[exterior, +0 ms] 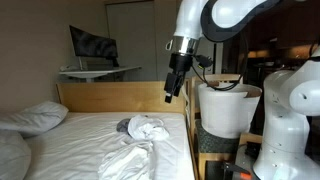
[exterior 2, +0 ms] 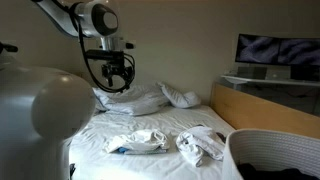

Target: Put the clothes on the bed in the laundry hamper

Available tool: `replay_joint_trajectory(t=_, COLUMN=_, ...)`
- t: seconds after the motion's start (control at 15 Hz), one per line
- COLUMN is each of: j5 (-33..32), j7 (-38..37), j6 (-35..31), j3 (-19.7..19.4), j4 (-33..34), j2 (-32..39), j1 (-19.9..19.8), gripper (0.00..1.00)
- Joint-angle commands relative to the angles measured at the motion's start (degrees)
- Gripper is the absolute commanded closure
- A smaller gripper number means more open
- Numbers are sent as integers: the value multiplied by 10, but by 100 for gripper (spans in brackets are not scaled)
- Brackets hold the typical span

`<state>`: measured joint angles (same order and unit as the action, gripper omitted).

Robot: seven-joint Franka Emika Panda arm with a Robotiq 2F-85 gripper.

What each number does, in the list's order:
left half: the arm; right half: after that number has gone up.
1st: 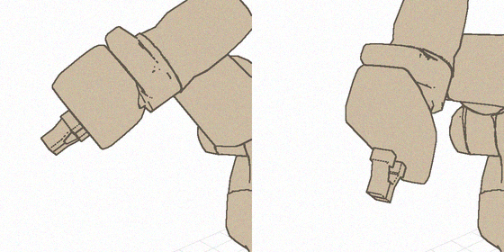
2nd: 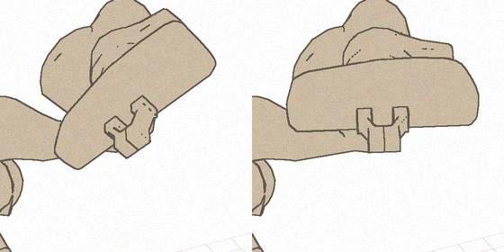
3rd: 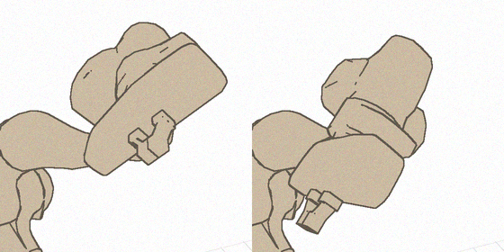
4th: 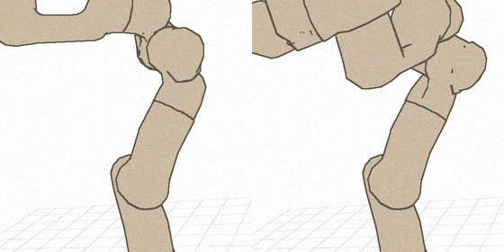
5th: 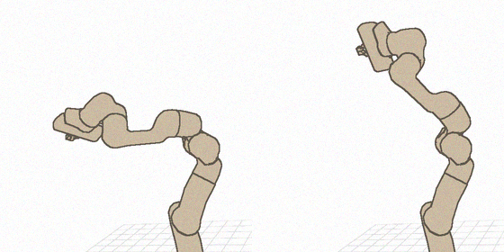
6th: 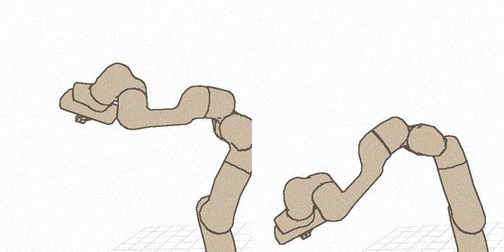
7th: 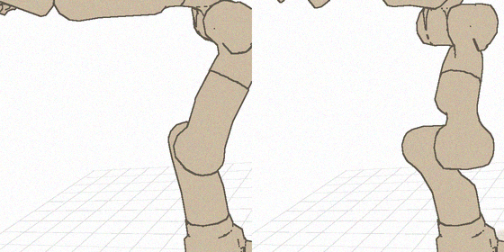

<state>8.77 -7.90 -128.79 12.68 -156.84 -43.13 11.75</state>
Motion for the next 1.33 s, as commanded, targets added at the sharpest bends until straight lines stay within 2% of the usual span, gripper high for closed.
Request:
replay_joint_trajectory(t=0.0, j5=-3, j7=-2, j6=2, j3=-3, j4=1, j2=0, j1=3, gripper=0)
replay_joint_trajectory(t=1.13, j5=3, j7=-2, j6=-10, j3=-7, j4=0, j2=-1, j1=6, gripper=0)
replay_joint_trajectory(t=1.2, j5=-80, j7=115, j6=0, j3=-116, j4=1, j2=4, j1=20, gripper=0)
replay_joint_trajectory(t=1.27, j5=-108, j7=140, j6=-5, j3=-135, j4=4, j2=10, j1=22, gripper=0)
